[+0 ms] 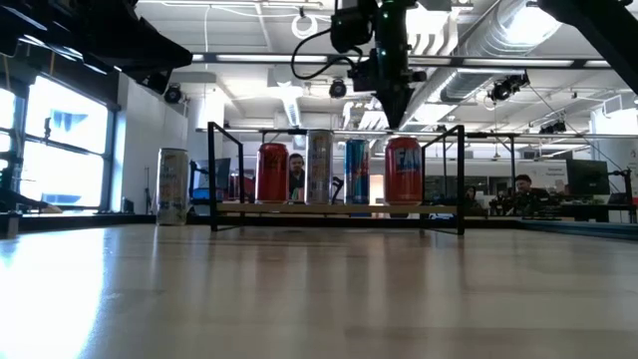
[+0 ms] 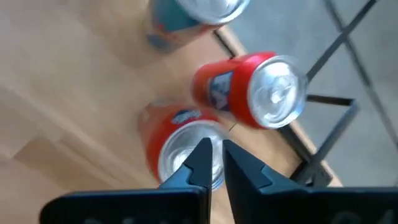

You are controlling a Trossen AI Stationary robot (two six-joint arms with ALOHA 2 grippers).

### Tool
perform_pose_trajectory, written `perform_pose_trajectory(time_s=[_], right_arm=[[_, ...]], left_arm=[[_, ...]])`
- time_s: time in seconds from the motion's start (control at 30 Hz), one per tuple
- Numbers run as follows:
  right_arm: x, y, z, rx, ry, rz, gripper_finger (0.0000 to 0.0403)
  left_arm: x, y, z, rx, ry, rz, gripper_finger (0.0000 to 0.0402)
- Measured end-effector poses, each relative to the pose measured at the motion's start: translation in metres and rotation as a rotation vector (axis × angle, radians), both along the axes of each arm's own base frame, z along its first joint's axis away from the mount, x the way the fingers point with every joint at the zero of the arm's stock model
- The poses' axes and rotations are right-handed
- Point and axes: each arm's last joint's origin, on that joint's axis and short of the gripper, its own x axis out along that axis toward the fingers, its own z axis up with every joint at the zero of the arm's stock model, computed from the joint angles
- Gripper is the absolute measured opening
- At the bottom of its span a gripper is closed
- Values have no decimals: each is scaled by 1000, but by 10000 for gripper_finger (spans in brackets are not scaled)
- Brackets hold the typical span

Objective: Place canned beverage on shelf
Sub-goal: Put the red soda can on the shelf aligned with the other red soda can

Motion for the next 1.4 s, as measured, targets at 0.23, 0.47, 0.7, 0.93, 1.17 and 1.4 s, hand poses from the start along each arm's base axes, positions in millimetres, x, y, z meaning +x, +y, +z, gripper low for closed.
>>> perform_pose_trajectory(time_s=[0.23,0.47,0.7,0.93,1.17,1.4], right_arm=[[1,0,-3,30,8,25,3],[-1,-3,-3,43,4,21,1],[1,-5,-7,55,15,24,0],[-1,-9,-26,80,60,11,0],[-6,-14,-29,50,67,-67,0],[-6,-17,-28,39,22,-155,0]], left_arm=[[0,0,0,0,0,0,0],[0,0,0,-1,0,0,0],[0,0,0,-1,0,0,1],[0,0,0,-8,2,2,1],[0,0,0,-8,3,2,1],[0,0,0,-8,2,2,1]])
